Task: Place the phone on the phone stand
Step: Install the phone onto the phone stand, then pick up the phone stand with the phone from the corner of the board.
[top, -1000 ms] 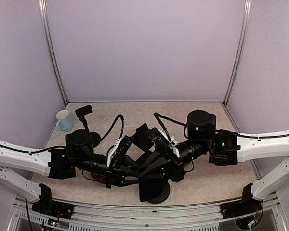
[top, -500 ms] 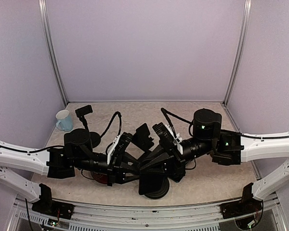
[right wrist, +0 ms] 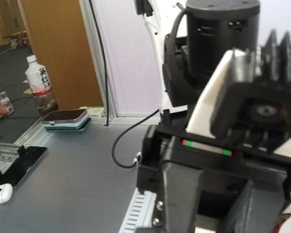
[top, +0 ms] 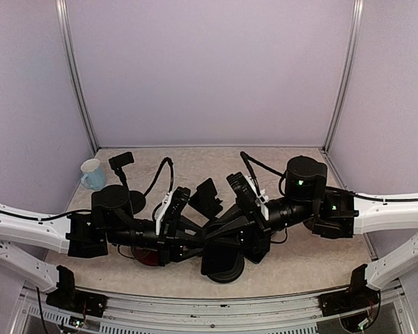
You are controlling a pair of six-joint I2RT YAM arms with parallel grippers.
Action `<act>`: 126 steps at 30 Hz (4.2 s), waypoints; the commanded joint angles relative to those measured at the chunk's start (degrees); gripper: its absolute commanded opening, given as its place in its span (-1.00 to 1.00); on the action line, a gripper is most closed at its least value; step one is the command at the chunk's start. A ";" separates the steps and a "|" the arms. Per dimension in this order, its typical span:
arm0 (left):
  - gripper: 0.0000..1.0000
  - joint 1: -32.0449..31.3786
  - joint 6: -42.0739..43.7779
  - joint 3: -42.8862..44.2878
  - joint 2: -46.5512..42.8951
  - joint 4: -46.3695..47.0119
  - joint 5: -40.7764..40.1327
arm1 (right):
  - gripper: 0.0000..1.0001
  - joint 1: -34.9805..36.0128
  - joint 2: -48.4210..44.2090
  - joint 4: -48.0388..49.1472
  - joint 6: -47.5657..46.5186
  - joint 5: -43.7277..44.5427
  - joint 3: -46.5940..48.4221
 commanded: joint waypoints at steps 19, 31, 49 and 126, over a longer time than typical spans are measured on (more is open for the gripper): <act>-1.00 -0.51 0.51 -1.26 -9.68 0.72 1.52 | -1.00 -5.38 -2.14 -11.14 3.81 4.64 -1.18; -1.00 -0.65 -1.69 -1.12 -5.66 3.26 -2.37 | -1.00 -5.38 1.35 -9.96 7.55 6.50 0.21; -0.23 0.13 -1.65 -1.02 -2.11 5.88 -0.34 | -1.00 -4.85 3.42 -7.14 7.51 4.67 1.66; 0.97 2.07 -3.39 -7.42 -9.73 4.96 -3.97 | 0.85 -4.83 -1.79 -12.95 7.96 24.30 -3.38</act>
